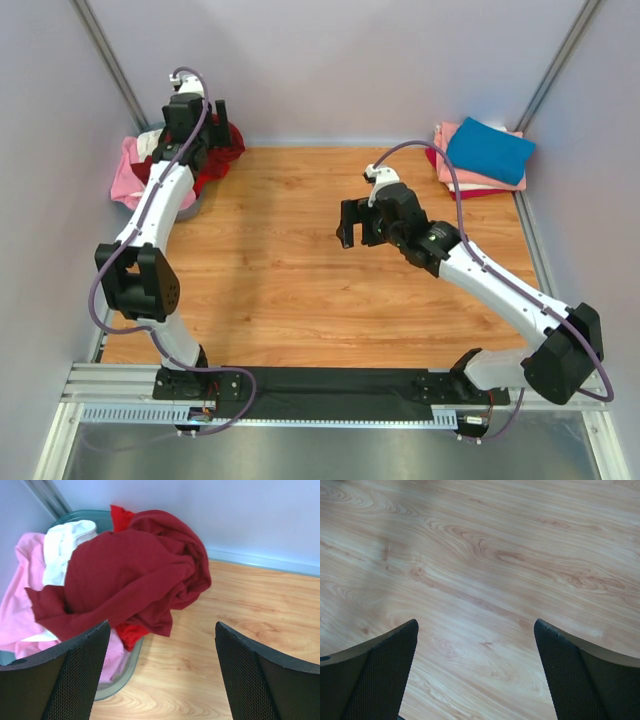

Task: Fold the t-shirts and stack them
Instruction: Grab the tshirt from the pile

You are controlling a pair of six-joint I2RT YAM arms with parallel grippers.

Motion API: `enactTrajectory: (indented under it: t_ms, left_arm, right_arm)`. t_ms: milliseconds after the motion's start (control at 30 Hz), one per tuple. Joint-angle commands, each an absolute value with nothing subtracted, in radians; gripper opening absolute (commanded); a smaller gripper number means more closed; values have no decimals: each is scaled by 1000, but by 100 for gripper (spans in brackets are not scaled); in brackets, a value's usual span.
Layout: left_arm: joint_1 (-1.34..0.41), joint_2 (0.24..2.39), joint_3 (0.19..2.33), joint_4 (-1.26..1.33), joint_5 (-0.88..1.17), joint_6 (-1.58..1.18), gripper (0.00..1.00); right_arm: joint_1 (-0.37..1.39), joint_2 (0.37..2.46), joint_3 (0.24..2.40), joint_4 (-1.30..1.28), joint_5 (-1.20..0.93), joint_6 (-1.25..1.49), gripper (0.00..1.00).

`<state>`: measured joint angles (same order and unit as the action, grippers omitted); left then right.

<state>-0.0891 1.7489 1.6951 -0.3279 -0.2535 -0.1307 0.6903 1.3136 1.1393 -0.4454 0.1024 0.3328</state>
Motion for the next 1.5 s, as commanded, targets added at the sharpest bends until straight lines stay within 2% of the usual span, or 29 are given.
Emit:
enactTrajectory:
  t_ms: [0, 667, 867, 967, 1000, 1067, 1100, 1267, 1467]
  left_arm:
    - [-69, 1752, 1775, -353, -298, -100, 92]
    - [-63, 2091, 2031, -462, -321, -20, 90]
    - [-57, 2241, 2195, -541, -371, -3, 88]
    - [-52, 2267, 2226, -535, -387, -2, 65]
    - [-54, 2266, 2232, -526, -394, 27, 43]
    - [-54, 2250, 2235, -514, -405, 40, 19]
    - [-54, 2243, 2235, -511, -413, 44, 0]
    - [-57, 2163, 2275, -546, -379, 31, 0]
    - [-144, 1985, 2342, -587, -337, 34, 0]
  right_arm:
    - [687, 1292, 1134, -391, 83, 318, 100]
    - [678, 1305, 1129, -426, 103, 347, 100]
    - [676, 1307, 1124, -426, 107, 347, 100]
    - [676, 1313, 1124, -425, 109, 348, 100]
    - [676, 1318, 1124, -423, 109, 348, 100]
    - [676, 1325, 1126, -423, 110, 350, 100]
    - [673, 1327, 1129, -425, 112, 348, 100]
    - [676, 1351, 1141, -425, 117, 348, 100]
    - [666, 1376, 1140, -420, 152, 345, 100]
